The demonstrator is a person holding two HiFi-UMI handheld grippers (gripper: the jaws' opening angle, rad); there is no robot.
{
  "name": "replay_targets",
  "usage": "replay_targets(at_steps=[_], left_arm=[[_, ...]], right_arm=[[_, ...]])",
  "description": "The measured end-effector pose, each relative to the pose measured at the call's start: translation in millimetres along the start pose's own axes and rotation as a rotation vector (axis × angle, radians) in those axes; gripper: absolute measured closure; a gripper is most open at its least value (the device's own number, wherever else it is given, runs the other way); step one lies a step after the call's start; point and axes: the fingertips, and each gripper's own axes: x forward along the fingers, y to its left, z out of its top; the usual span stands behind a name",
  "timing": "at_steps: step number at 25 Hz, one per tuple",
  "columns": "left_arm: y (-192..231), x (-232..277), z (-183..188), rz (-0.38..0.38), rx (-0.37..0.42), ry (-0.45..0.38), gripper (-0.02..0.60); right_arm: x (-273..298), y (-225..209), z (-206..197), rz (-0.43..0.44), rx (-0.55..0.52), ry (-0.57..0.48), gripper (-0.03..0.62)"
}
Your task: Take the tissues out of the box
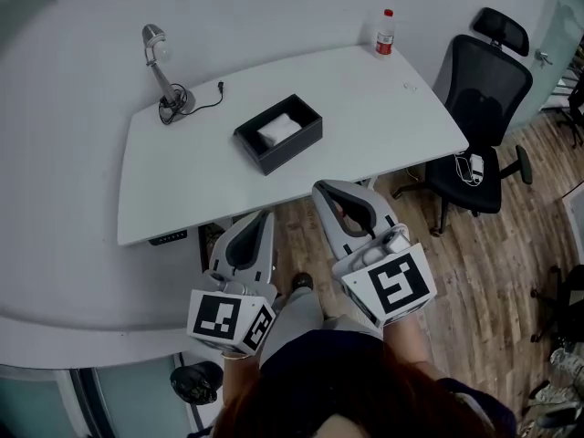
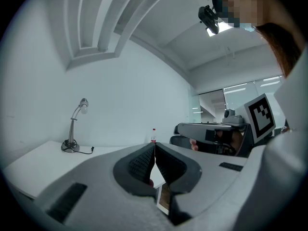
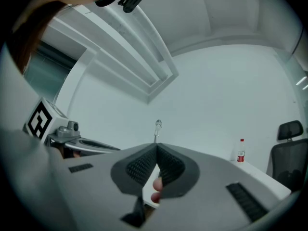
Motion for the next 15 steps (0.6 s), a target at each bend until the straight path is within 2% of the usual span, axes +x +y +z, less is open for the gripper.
replay_targets(at_steps=[15], left_arm=[[47, 36, -6, -0.002, -0.017, 0.014, 0.56]], right_arm=[[57, -15, -25, 0.0, -0.044, 0.082, 0.575]])
